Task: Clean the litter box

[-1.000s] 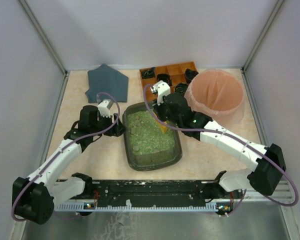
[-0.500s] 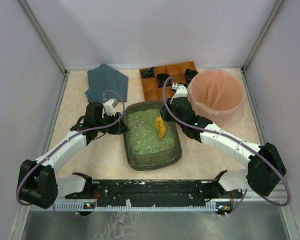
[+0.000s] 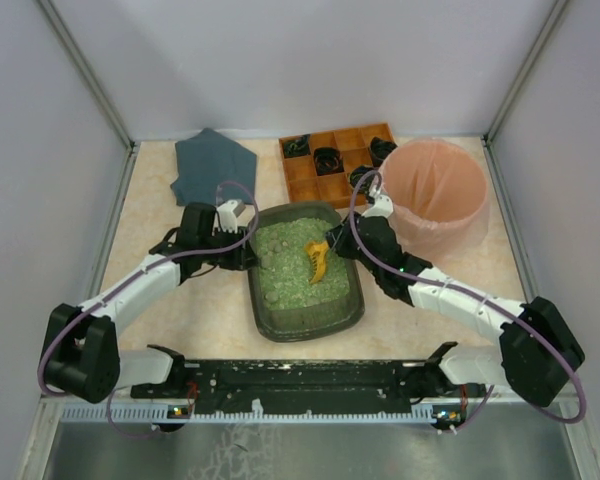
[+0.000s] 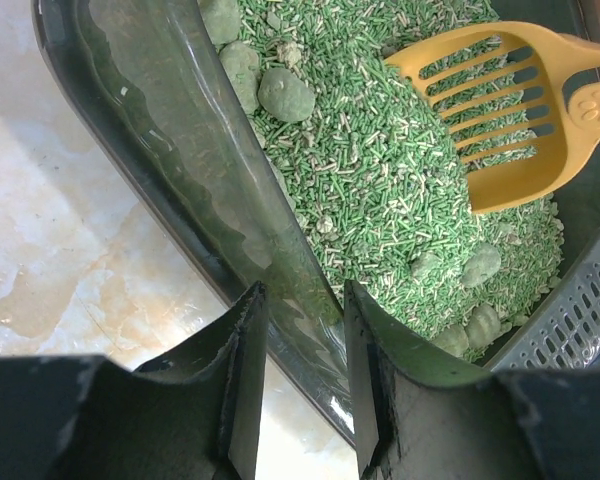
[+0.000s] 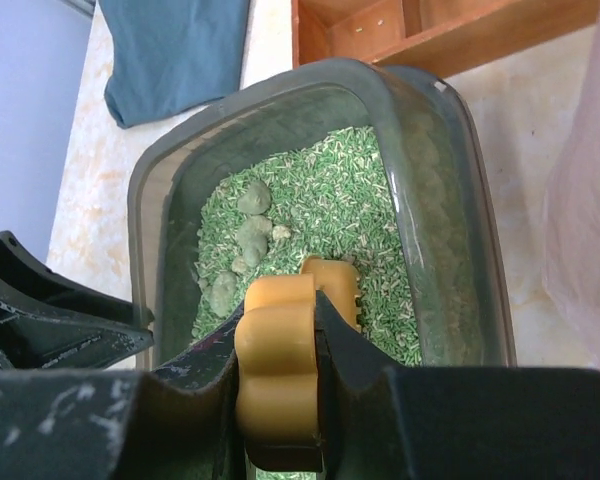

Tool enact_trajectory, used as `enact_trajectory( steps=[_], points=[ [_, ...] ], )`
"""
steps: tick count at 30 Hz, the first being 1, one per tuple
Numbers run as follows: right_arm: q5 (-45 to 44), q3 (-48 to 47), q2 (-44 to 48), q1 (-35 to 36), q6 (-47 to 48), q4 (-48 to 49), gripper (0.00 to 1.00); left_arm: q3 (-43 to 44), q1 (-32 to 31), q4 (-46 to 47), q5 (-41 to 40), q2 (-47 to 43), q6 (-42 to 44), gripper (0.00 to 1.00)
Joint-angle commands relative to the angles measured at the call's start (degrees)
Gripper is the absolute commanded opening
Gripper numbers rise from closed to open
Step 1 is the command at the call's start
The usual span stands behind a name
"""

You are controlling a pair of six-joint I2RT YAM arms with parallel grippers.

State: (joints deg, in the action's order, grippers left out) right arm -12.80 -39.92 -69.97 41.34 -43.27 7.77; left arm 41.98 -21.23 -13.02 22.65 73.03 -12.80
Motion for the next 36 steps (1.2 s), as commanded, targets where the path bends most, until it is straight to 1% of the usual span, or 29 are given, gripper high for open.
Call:
enact_trajectory(
  steps=[1, 4, 11, 15, 18, 23, 28, 32, 36],
  points=[
    [7.8, 4.6, -1.3, 1.1, -10.2, 2.3, 0.0, 1.5, -1.9, 0.5, 3.0, 1.2, 0.8, 0.41],
    [8.6, 5.9, -2.8, 2.3, -12.0, 4.9, 0.0, 1.5, -2.2, 0.4, 3.0, 1.4, 1.1, 0.41],
    [10.2, 4.3, -10.1, 7.1, -14.2, 9.0, 0.0, 2.0, -3.0, -0.2, 3.0, 2.2, 1.8, 0.41],
    [12.0, 5.1, -13.3, 7.8, -16.1, 12.4, 0.0, 2.1, -3.1, -0.3, 2.8, 2.4, 1.9, 0.41],
    [12.2, 6.5, -13.3, 7.8, -17.3, 13.8, 0.0, 2.2, -3.2, -0.4, 2.6, 2.3, 2.0, 0.42],
    [10.4, 9.3, -9.8, 7.8, -19.3, 14.8, 0.0, 2.4, -3.3, -0.5, 1.2, 1.2, 2.0, 0.45],
    [7.9, 14.0, -3.4, 7.8, -22.9, 16.8, 0.0, 1.8, -3.2, 1.0, 1.3, -1.7, 1.6, 0.53],
    [4.2, 17.8, 2.4, 7.8, -26.4, 17.5, 0.0, 0.6, -3.2, 3.5, 0.9, -5.1, 1.1, 0.61],
    [-0.2, 21.1, 8.4, 7.8, -28.6, 17.2, 0.0, -1.3, -3.1, 5.8, -0.3, -8.8, 0.8, 0.65]
  ],
)
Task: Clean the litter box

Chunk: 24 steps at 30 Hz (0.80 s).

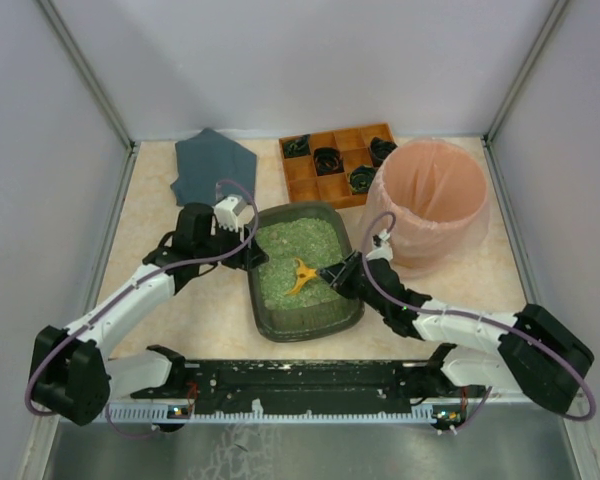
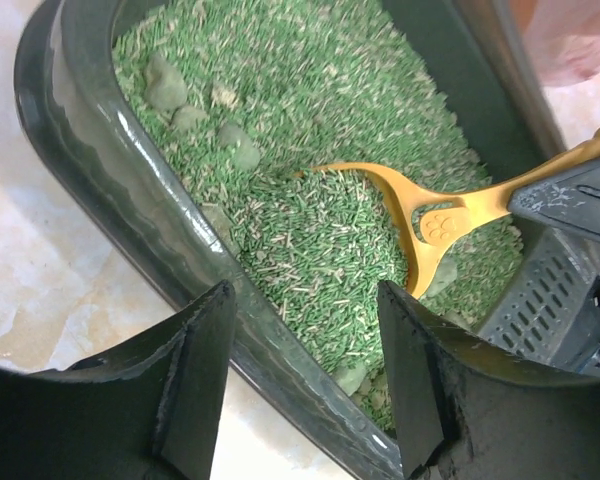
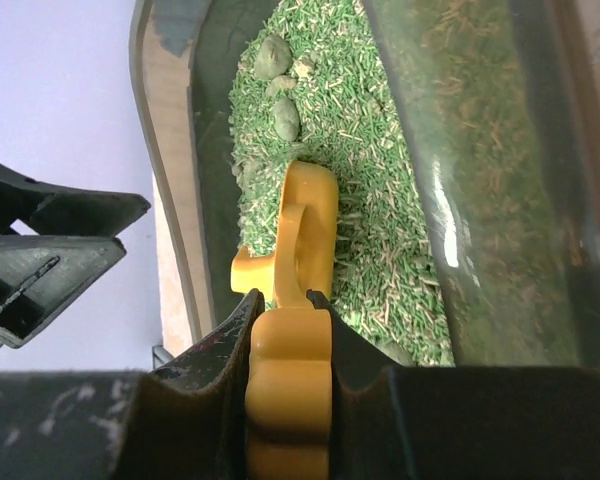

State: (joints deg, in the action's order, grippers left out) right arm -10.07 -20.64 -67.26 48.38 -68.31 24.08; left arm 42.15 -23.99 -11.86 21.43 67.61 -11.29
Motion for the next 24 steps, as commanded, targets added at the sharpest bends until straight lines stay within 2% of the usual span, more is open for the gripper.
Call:
enact_trajectory(
  steps=[1, 5, 13, 20, 24],
  points=[
    [-3.9, 2.5, 7.0, 0.8, -3.9, 0.7, 0.0, -1.8, -0.3, 5.0, 0.6, -4.2, -0.8, 0.66],
    [-7.1, 5.3, 12.4, 0.7, -5.0, 0.9, 0.0, -2.6, -0.3, 6.1, -0.4, -6.1, -0.9, 0.67],
    [-7.6, 12.5, 22.5, -1.1, -4.1, 8.9, 0.0, -2.8, -0.3, 6.5, -0.2, -6.8, -1.1, 0.67],
    [-0.5, 16.3, 31.1, -7.2, -1.2, 11.0, 0.0, -3.2, -0.2, 7.1, -0.2, -7.7, -1.0, 0.67],
    [2.7, 16.8, 31.6, -8.2, -0.8, 13.9, 0.0, -3.4, -0.3, 7.1, -0.4, -7.9, -1.0, 0.67]
  ],
)
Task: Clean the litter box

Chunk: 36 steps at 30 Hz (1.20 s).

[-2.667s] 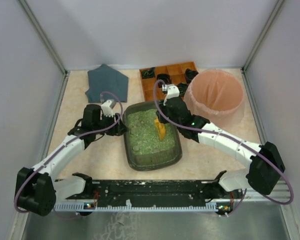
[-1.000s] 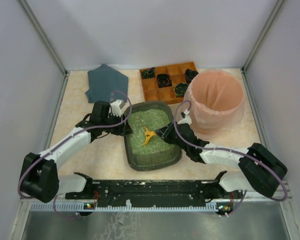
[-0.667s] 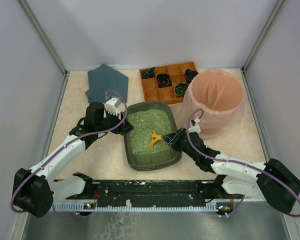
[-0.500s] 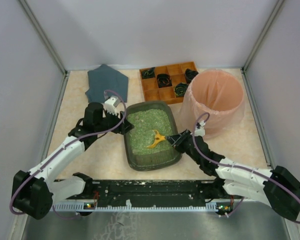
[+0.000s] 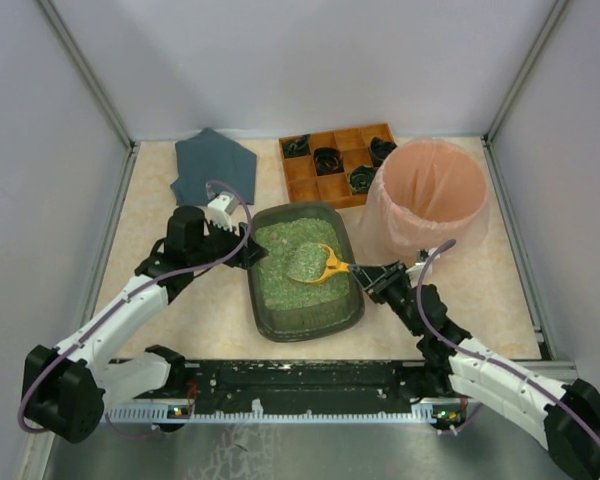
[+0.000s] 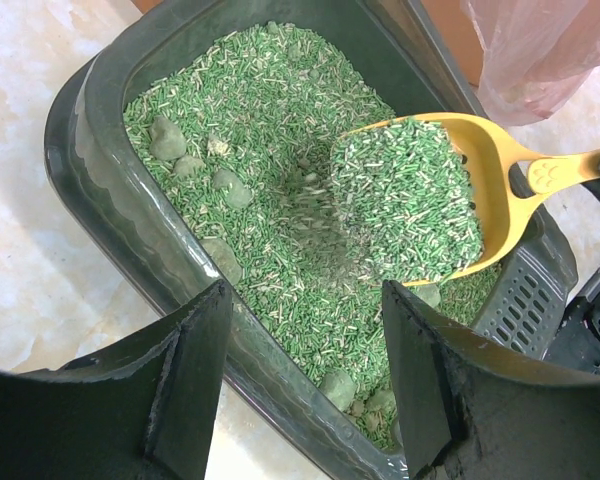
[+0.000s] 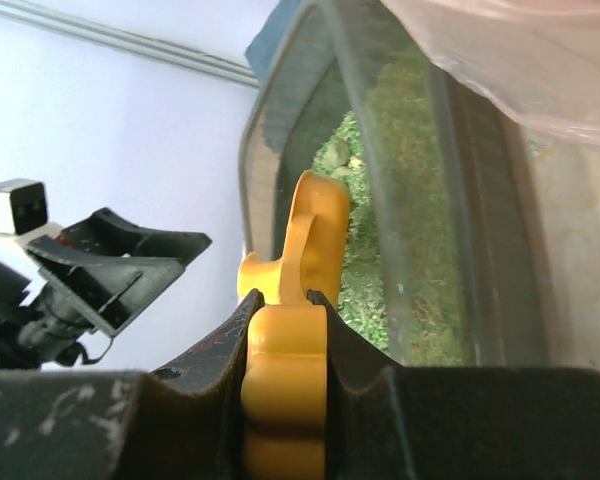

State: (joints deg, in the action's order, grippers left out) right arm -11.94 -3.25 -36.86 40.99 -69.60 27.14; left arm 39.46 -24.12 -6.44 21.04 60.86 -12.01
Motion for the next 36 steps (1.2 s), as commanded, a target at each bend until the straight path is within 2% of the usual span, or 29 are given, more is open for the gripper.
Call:
enact_trajectory(
  steps=[1, 4, 8, 12, 15, 19, 23, 27, 31, 33, 36],
  points=[
    [5.5, -0.5, 0.5, -0.8, 0.2, 12.2, 0.0, -0.7, -0.1, 1.8, -0.1, -1.2, -0.3, 0.67],
    [6.8, -0.1, 0.0, -2.2, -0.1, 13.7, 0.0, -0.7, -0.1, 2.0, -0.4, -1.1, -0.2, 0.67],
    [5.4, 2.8, 3.5, -5.9, -4.9, 13.1, 0.0, -0.6, -0.1, 1.6, -0.9, -1.5, -0.1, 0.67],
    [11.7, 1.5, 1.7, -7.6, -3.7, 15.1, 0.0, -1.2, 0.0, 2.3, -1.4, -2.3, -0.2, 0.68],
    [10.1, 5.3, 3.6, -10.3, -8.7, 17.0, 0.0, -1.0, 0.0, 2.2, -1.6, -2.3, -0.3, 0.68],
    [17.5, 2.9, -0.7, -10.4, -6.0, 21.4, 0.0, -1.3, 0.0, 2.7, -1.1, -2.0, -0.6, 0.68],
    [15.4, 3.3, -0.6, -11.1, -7.4, 20.0, 0.0, -0.7, 0.0, 2.1, -1.1, -1.4, -0.4, 0.68],
    [21.3, 2.2, -5.9, -12.0, -6.6, 25.5, 0.0, -1.2, 0.0, 2.5, -1.0, -1.5, -0.5, 0.68],
    [17.5, 4.3, -5.0, -13.5, -9.9, 24.4, 0.0, -1.0, 0.0, 1.8, -1.5, -1.7, -0.4, 0.68],
    [22.0, 2.0, -6.9, -13.5, -7.9, 25.5, 0.0, -1.4, 0.1, 2.4, -1.4, -1.9, -0.6, 0.68],
    [22.1, 3.0, -6.9, -16.5, -9.0, 25.9, 0.0, -1.0, 0.0, 2.7, -1.3, -1.5, -0.4, 0.68]
  ],
)
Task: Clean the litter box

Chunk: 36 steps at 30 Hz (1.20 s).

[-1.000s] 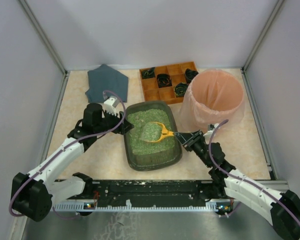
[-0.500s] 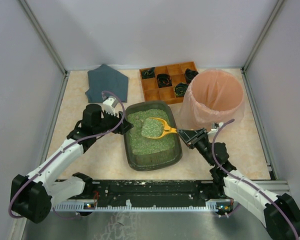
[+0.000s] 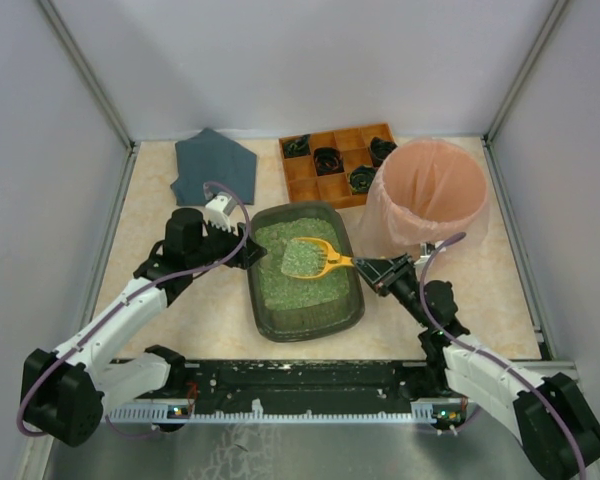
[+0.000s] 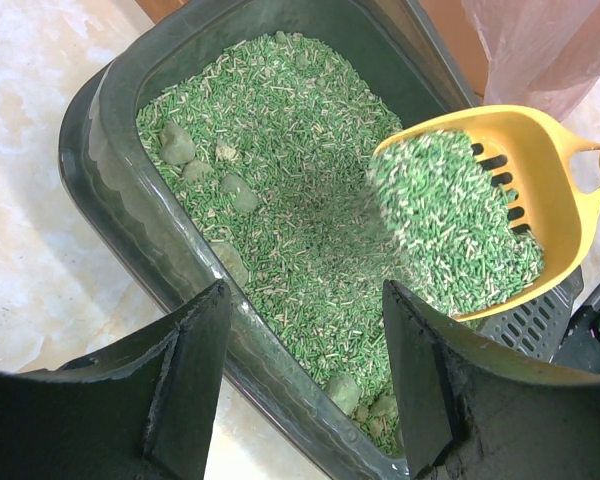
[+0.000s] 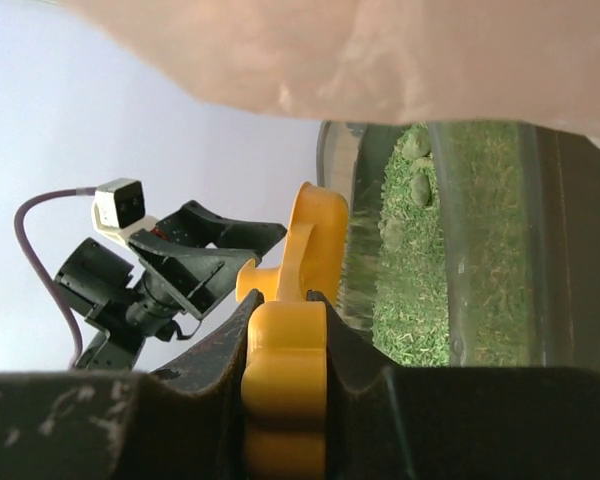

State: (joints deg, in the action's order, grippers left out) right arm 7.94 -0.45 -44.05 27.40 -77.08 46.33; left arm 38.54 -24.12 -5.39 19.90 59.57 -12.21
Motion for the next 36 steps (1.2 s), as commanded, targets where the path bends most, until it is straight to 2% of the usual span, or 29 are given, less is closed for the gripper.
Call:
enact_trajectory(
  steps=[1, 6, 9, 13, 17, 21, 24, 28, 32, 36],
  points=[
    [1.1, 0.7, 1.1, -3.4, -2.4, 5.5, 0.0, 0.1, 0.0, 1.2, -0.2, -0.1, 0.0, 0.68],
    [6.7, -2.0, -1.1, -3.6, -0.2, 7.5, 0.0, -0.4, 0.1, 1.6, -0.2, -0.2, -0.4, 0.68],
    [3.9, 1.0, 0.8, -6.6, -3.3, 6.0, 0.0, 0.2, 0.0, 1.0, -0.5, -0.2, -0.1, 0.67],
    [8.7, -2.0, -2.0, -4.7, -0.2, 8.1, 0.0, -0.6, 0.0, 1.6, -0.5, -0.5, -0.6, 0.68],
    [5.9, 1.4, -1.1, -7.6, -3.6, 8.5, 0.0, 0.1, 0.1, 1.0, -0.7, -0.2, -0.2, 0.68],
    [9.9, -2.3, -3.5, -5.4, -0.1, 9.9, 0.0, -0.4, 0.1, 1.5, -0.4, -0.1, -0.5, 0.67],
    [6.7, 0.3, -1.0, -8.4, -2.5, 7.9, 0.0, 0.2, 0.1, 1.0, -0.6, 0.1, -0.2, 0.67],
    [10.0, -4.1, -2.2, -5.5, 2.2, 5.8, 0.0, -0.5, 0.1, 1.4, -0.4, 0.0, -0.6, 0.67],
    [6.6, -0.4, 0.0, -8.4, -1.5, 5.6, 0.0, 0.5, 0.0, 0.6, -0.4, 0.4, -0.1, 0.67],
    [11.2, -3.8, -3.2, -5.5, 2.2, 7.6, 0.0, -0.3, 0.1, 1.3, -0.2, 0.1, -0.4, 0.67]
  ],
)
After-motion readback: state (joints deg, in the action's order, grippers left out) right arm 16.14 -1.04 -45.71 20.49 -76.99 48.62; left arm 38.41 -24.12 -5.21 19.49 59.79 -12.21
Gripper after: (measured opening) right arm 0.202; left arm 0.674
